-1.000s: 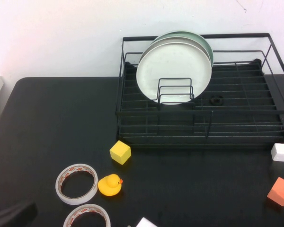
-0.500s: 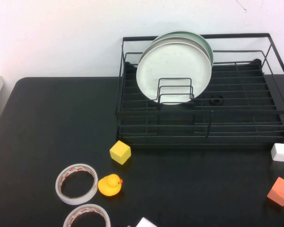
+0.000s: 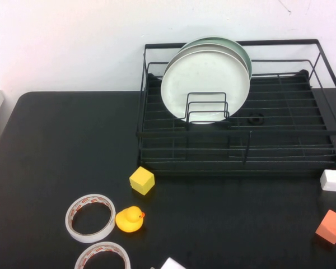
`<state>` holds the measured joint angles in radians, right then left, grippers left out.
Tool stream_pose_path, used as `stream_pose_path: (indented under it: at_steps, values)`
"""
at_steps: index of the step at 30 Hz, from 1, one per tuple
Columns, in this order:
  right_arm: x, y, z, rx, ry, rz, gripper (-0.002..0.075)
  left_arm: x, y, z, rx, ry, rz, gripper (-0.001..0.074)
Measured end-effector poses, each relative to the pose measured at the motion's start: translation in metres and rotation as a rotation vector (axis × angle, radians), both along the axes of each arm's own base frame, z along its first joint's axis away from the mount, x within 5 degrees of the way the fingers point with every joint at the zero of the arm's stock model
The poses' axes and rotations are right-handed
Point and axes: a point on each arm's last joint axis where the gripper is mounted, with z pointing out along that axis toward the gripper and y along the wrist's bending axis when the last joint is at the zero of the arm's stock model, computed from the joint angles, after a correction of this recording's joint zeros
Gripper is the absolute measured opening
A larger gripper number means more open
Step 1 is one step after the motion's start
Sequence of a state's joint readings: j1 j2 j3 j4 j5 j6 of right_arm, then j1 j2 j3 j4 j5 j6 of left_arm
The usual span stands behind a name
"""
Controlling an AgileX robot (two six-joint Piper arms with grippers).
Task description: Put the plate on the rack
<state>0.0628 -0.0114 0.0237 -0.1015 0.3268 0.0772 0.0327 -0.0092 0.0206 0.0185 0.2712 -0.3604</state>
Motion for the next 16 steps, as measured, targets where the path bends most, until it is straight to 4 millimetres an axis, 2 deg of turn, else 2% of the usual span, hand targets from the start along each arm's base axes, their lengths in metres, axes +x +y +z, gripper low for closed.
stream_pose_path:
  at_steps: [9, 16]
  values:
    - [0.0000, 0.0000, 0.0000, 0.000, 0.000, 0.000, 0.0012, -0.0012, -0.0090, -0.0026, 0.013, 0.035, -0.170, -0.0001]
    - [0.0000, 0.0000, 0.0000, 0.000, 0.000, 0.000, 0.0012, -0.0013, -0.0100, -0.0026, 0.007, 0.035, -0.184, -0.0001]
